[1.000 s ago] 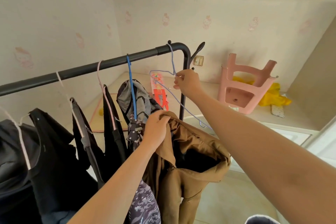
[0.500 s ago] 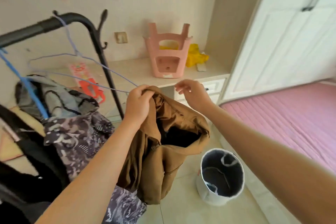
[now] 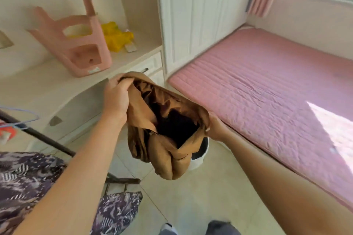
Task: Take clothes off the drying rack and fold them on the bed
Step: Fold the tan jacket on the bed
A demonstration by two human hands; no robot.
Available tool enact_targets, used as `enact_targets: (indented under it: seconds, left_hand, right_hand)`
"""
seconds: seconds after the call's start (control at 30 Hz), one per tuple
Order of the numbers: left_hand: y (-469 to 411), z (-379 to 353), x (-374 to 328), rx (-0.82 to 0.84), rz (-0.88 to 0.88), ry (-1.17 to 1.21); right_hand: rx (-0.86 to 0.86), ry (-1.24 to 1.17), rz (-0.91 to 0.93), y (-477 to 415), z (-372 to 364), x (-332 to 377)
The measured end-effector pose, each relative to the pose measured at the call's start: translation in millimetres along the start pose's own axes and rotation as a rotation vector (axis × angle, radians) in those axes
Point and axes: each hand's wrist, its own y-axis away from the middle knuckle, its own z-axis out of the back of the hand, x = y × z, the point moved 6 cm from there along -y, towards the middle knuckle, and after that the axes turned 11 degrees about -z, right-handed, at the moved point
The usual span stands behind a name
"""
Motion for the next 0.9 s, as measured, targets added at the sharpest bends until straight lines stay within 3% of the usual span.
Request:
enact_targets:
  seconds: [0.1,0.23,0.33,0.57,0.73,0.9]
  left_hand:
    - [10.1,-37.9,-2.8,0.060,0.003,0.017]
    - [27.2,-85.8,-9.8,0.087,0.000,0.041]
    - [44.9,-124.2,-16.1,0.111,-0.012,0.027]
    - [85.0,-213.0,-18.2,0.211,-0.032,0.013]
    - [116.5,-286.5,-6.5,0.309,-0.027,0.047]
    - [143.4,-366.7,7.3,0.383,0.033,0.124]
  right_hand:
    - [0.064,-0.094,-0.099,16.8,3.7,-15.3]
    - [0.074,-0.416,-0.218,42.9,22.5,-47.6]
    - [-0.100,-0.582,-0.242,64.4,68.4,-86.8]
    - [-0.586,-0.565,-0.141,118.3,196.1,-173.7]
    - [-0.796,-0.462,-0.106,161.2,270.6,-225.2]
    - [-0.926,-0.415,-0.188,196.7,321.5,-274.9]
